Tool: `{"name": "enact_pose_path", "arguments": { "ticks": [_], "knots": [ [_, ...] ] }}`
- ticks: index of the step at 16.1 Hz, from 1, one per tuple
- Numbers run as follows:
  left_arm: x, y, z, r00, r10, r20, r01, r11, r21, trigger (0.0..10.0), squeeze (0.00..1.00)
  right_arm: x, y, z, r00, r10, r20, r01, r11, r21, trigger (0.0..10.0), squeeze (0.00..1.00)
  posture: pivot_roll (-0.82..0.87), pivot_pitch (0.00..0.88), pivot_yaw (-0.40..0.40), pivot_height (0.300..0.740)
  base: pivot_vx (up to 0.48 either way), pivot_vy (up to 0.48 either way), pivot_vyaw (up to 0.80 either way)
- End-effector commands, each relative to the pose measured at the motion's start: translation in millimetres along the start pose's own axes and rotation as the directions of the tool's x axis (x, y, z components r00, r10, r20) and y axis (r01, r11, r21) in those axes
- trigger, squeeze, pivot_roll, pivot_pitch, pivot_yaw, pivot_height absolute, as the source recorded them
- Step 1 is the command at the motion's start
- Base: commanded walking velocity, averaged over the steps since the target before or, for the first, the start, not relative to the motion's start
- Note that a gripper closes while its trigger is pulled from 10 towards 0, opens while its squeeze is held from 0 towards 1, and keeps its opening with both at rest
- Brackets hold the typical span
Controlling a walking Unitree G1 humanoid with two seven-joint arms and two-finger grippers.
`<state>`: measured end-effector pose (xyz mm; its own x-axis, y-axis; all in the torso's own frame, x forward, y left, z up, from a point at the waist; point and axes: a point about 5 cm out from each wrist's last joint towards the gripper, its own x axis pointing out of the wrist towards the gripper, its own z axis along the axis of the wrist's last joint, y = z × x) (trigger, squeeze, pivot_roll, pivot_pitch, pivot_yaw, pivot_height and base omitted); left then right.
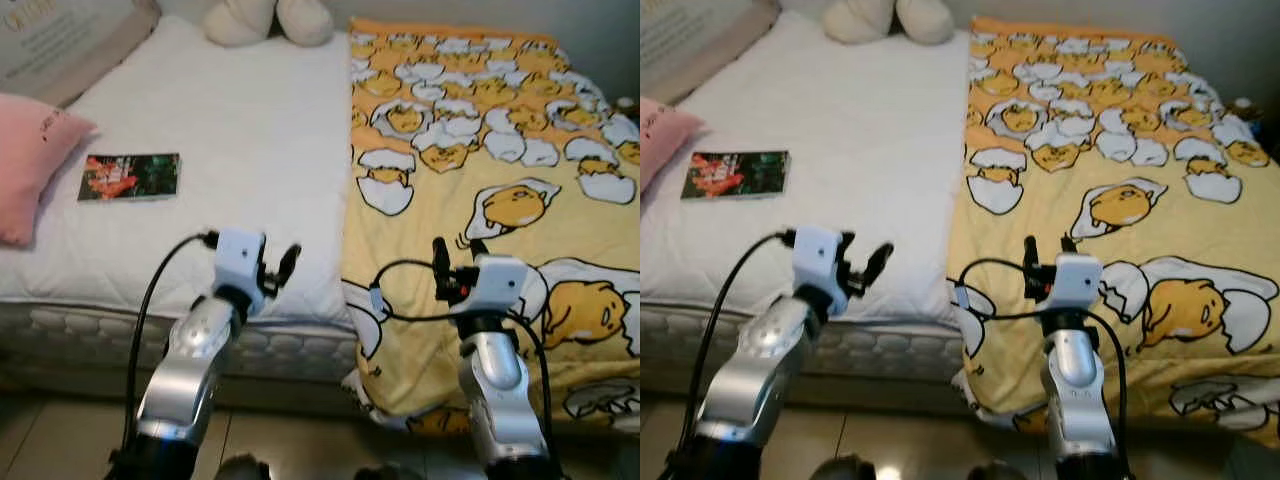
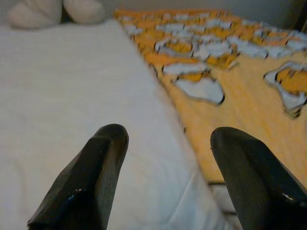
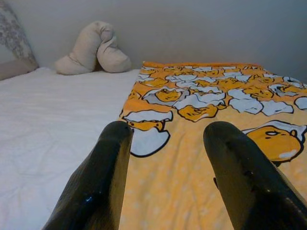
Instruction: Clean up the room
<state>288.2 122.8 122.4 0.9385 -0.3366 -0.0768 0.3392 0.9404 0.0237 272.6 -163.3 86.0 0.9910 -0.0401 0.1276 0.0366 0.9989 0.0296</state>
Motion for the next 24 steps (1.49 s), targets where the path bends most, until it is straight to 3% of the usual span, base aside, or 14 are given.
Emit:
{"name": "enact_pose_path", "arguments": {
  "ticks": [1, 4, 11, 13, 20, 24],
  "knots": [
    [1.5, 3.5, 0, 1.000, 0.008, 0.008, -0.008, 1.000, -0.001, 10.0, 0.00, 1.7, -1.7, -2, 0.999, -0.029, -0.025, 0.029, 0.999, 0.020, 10.0, 0.00, 0.03, 0.000, -0.009, 0.724, 0.000, 0.480, 0.64],
    [3.3, 5.0, -3, 1.000, 0.009, -0.001, -0.009, 1.000, 0.002, 10.0, 0.00, 5.1, 4.5, -4, 0.998, -0.011, -0.068, 0.013, 1.000, 0.027, 10.0, 0.00, 0.03, 0.000, -0.005, 0.724, 0.000, 0.449, 0.59],
    [-0.8, 12.9, -9, 0.996, 0.082, -0.019, -0.082, 0.996, 0.031, 10.0, 0.00, 11.8, 17.2, -11, 0.988, 0.084, -0.129, -0.075, 0.994, 0.079, 10.0, 0.00, 0.06, 0.000, -0.009, 0.724, 0.000, 0.000, 0.55],
    [-1.1, 9.6, -8, 0.996, 0.083, -0.016, -0.082, 0.996, 0.036, 10.0, 0.00, 12.5, 21.5, -13, 0.984, 0.111, -0.139, -0.100, 0.991, 0.085, 10.0, 0.00, 0.06, 0.000, -0.012, 0.724, 0.000, -0.480, 0.49],
    [4.0, 9.5, -7, 0.995, 0.099, -0.013, -0.099, 0.994, 0.042, 10.0, 0.00, 12.7, 26.8, -18, 0.972, 0.154, -0.179, -0.146, 0.988, 0.056, 10.0, 0.00, 0.06, 0.000, -0.013, 0.724, 0.000, -0.041, 0.51],
    [9.7, 14.1, -3, 0.992, 0.125, 0.003, -0.125, 0.991, 0.054, 10.0, 0.00, 12.5, 25.2, -21, 0.971, 0.134, -0.197, -0.126, 0.991, 0.052, 10.0, 0.00, 0.05, 0.000, -0.014, 0.724, 0.000, 0.000, 0.00]
  ]
}}
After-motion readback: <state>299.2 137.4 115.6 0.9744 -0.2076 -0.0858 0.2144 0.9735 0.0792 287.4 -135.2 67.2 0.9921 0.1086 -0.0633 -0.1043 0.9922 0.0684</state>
